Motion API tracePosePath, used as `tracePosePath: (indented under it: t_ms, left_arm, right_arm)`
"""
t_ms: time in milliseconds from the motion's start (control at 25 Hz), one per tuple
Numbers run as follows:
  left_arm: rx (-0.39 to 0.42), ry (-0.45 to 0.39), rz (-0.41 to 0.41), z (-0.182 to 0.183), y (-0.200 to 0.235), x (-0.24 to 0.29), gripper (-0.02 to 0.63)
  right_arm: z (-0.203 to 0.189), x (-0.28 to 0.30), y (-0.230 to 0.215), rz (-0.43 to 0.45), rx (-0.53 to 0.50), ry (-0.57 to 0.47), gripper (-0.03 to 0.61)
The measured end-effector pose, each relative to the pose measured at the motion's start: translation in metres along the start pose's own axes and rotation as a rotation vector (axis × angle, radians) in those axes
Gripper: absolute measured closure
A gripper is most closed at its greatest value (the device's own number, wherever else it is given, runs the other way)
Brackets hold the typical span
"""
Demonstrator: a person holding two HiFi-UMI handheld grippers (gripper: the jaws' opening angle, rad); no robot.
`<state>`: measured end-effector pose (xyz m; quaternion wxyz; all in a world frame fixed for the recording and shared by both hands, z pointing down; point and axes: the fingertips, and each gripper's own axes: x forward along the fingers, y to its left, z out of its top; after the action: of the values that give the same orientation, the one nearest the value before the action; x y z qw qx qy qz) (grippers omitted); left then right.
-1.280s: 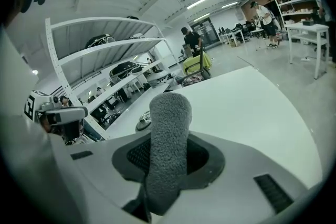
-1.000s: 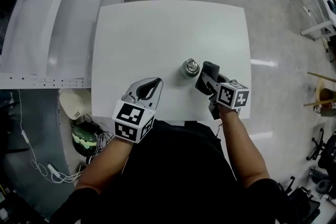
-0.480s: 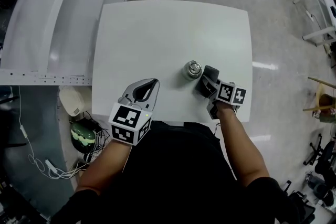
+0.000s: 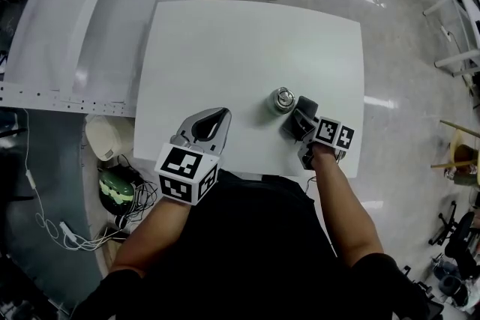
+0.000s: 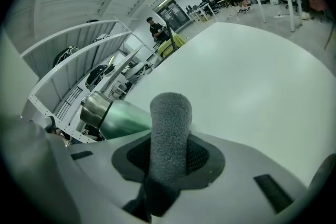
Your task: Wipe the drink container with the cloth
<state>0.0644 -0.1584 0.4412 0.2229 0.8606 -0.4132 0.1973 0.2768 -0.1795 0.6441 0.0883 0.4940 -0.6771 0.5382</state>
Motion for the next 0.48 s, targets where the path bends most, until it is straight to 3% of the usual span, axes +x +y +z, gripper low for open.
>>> tracePosePath:
  t_ms: [320, 480]
  left_arm:
    - [0.015, -0.013, -0.017, 0.001, -0.002, -0.002, 0.597]
    - [0.021, -0.012, -0.027, 0.001, -0.006, -0.002, 0.597]
  right_arm:
    - [0.003, -0.009, 0.006, 0.012, 0.007, -0.023, 0.462]
    - [0.014, -0.031, 0.022, 0.032, -0.095, -0.037, 0.462]
